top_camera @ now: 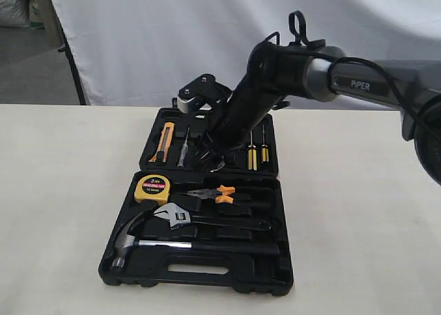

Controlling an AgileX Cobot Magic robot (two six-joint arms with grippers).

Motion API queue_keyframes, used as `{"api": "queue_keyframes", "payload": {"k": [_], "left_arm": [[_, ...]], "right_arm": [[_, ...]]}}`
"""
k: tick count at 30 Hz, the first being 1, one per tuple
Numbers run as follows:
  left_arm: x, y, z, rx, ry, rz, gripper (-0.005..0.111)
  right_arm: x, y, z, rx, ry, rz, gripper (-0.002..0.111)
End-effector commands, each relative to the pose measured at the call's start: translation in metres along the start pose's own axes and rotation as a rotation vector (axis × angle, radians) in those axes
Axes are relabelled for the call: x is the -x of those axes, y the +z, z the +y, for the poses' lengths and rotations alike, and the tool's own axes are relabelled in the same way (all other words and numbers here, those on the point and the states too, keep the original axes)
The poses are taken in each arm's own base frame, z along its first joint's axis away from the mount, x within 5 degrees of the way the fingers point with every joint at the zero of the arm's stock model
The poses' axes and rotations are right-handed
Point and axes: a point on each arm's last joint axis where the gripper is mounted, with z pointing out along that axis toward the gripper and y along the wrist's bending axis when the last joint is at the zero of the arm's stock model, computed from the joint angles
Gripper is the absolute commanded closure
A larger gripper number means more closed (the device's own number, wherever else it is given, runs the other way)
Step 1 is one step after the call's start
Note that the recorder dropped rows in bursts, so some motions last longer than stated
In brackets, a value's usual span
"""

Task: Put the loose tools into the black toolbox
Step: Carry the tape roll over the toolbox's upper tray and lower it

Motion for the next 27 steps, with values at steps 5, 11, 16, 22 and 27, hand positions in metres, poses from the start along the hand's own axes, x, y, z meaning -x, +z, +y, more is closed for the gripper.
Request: {"api": "queue_keyframes", "payload": {"k": [5, 11, 16, 22, 27], "left_arm": [[-0.001, 0.0, 0.0, -0.007, 0.0, 0.001, 0.106], [-0.001, 0.0, 0.0, -0.007, 0.0, 0.001, 0.106], [-0.001, 0.0, 0.0, -0.007, 0.0, 0.001, 0.106], [-0.001, 0.0, 0.0, -0.007, 0.0, 0.001, 0.106], [-0.001, 0.0, 0.0, -0.007, 0.0, 0.001, 0.106]], "right_arm": [[-0.001, 0.023, -0.019, -0.16, -0.029, -0.102, 0.108], [-0.009, 0.053, -0.027, -0.177, -0.039, -0.084, 0.108], [-0.008, 0.064, -0.038, -0.188, -0.03, -0.095, 0.108], [-0.021, 0.064, -0.05, -0.156, 0.086, -0.044, 0.108], [-0.026, 0.064, -0.047, -0.113, 0.099, 0.004, 0.108]]}}
